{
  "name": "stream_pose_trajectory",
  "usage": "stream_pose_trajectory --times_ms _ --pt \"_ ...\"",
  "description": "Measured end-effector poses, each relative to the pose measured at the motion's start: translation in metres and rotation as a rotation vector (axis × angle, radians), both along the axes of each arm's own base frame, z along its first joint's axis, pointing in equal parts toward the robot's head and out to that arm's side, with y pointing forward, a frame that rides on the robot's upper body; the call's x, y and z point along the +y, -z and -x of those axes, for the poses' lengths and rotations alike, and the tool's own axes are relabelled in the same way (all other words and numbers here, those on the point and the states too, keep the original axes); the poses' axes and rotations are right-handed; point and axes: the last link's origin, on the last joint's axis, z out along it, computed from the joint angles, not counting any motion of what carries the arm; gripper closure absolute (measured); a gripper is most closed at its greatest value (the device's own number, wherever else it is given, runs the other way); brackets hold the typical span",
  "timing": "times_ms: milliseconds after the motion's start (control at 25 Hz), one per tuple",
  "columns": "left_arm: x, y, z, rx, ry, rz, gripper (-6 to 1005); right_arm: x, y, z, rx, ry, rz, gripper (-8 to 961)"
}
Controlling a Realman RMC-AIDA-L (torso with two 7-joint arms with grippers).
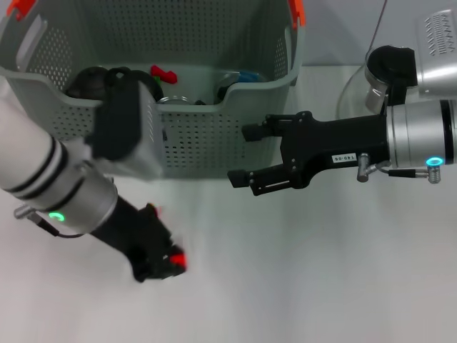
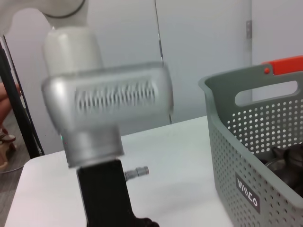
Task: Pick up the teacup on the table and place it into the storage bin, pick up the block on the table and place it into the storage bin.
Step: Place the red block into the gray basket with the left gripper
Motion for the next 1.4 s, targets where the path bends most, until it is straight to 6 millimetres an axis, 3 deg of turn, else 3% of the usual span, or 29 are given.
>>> stream_pose_trajectory --times_ms 160,320,480,600,640,680,840,1000,1080,1240,1400 --pt "0.003 -0.028 -0.010 -0.234 -0.132 -0.062 790 -0.001 -0.001 -0.002 0.000 0.001 0.004 22" --pt "0.018 -0.077 -0.022 -0.474 -0.227 -0.174 783 -0.002 -0.002 -0.003 -0.001 -0.001 0.009 22" --pt "0.051 -0.130 -0.031 -0.601 -0.237 -0.351 776 -0.004 -0.002 -0.003 0.000 -0.007 0.021 23" --pt "0.087 -0.150 -0.035 -0.612 -0.253 -0.483 771 -0.005 -0.003 -0.003 0.001 -0.011 0.026 23" --pt "0.087 -0.150 -0.035 -0.612 -0.253 -0.483 769 -0.005 -0.003 -0.002 0.001 -0.013 0.027 23" --pt "0.117 -0.150 -0.032 -0.562 -0.294 -0.578 767 -0.005 -0.003 -0.001 0.002 -0.014 0.028 23" --pt "0.143 -0.141 -0.024 -0.480 -0.334 -0.689 760 -0.005 -0.001 0.000 0.000 -0.017 0.034 22" --pt "0.152 -0.131 -0.020 -0.415 -0.318 -0.758 753 -0.006 -0.001 0.001 0.004 -0.013 0.045 22" --pt "0.153 -0.132 -0.021 -0.407 -0.310 -0.771 750 -0.007 -0.001 0.001 0.007 -0.013 0.045 22" --pt "0.142 -0.145 -0.026 -0.434 -0.326 -0.769 591 -0.007 -0.001 0.000 0.009 -0.009 0.045 23" --pt "0.103 -0.152 -0.041 -0.476 -0.249 -0.645 432 -0.007 -0.002 -0.002 0.009 -0.008 0.043 23"
